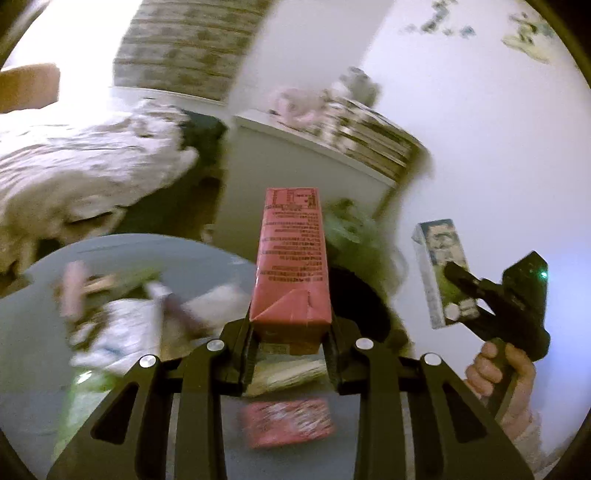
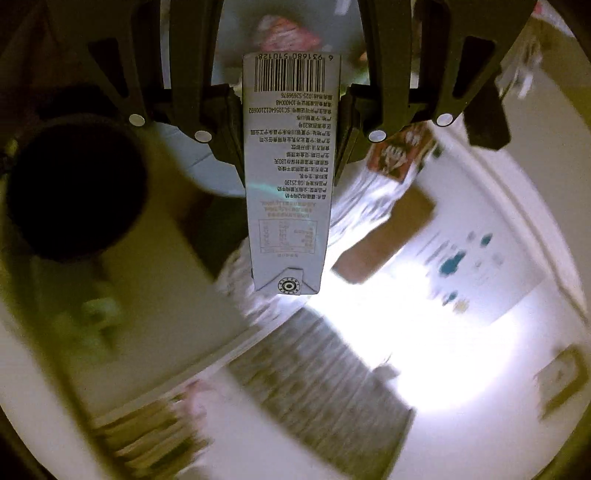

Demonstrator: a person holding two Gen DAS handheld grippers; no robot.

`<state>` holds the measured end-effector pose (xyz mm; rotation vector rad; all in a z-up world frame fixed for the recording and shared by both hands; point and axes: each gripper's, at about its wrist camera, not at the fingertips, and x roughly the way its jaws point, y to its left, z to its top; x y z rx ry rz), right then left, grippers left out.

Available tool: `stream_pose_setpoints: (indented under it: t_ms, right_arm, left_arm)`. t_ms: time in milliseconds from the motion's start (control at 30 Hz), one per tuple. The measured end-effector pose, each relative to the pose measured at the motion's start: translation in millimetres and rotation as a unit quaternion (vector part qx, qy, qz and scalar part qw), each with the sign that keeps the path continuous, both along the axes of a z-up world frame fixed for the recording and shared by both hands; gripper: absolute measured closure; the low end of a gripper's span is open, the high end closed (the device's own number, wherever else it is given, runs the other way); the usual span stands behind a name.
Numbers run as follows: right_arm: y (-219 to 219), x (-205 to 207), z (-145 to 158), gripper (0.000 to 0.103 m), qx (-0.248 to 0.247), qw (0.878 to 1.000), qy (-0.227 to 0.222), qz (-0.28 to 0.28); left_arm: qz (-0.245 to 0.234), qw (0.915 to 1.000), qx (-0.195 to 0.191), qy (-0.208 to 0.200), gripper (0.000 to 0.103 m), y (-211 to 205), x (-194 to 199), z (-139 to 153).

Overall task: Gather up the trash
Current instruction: 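Carry both items to the black bin and open both grippers, then grasp the green drink pouch with the left gripper while the right gripper grasps a plastic bag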

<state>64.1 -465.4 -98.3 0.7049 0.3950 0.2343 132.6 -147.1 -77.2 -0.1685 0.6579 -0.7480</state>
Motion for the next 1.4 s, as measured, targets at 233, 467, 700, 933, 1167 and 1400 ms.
stream_pose_setpoints:
  t_ms: [233, 467, 700, 933, 1167, 1400]
  right_arm:
    - [-64, 7, -50, 0.063, 0.027, 0.994, 0.043, -0.094]
    - [-102, 32, -111, 0.063, 0.055, 0.986, 0.095, -0.125]
    - [-112, 58, -142, 0.063, 0.065, 0.982, 0.122, -0.129]
    - [-123, 66, -162, 0.059, 0.080, 0.977, 0.148, -0.129]
    - [-129, 54, -162, 0.039, 0.084, 0.973, 0.157, -0.145]
    - [-118, 36, -155, 0.039, 0.083, 0.972, 0.162, -0.146]
  left_arm:
    - [-0.082, 0.9960, -0.007, 0.036, 0.072, -95, 28, -25]
    - [-0.112, 0.9901, 0.011, 0.085, 0.072, -162, 60, -62]
    - [-0.122, 0.9865, 0.028, 0.105, 0.072, -202, 80, -81]
    - [-0.129, 0.9825, 0.047, 0.126, 0.070, -219, 85, -91]
    - [-0.120, 0.9841, 0.058, 0.118, 0.032, -226, 85, -97]
    - [-0.116, 0.9841, 0.058, 0.122, 0.032, -209, 72, -87]
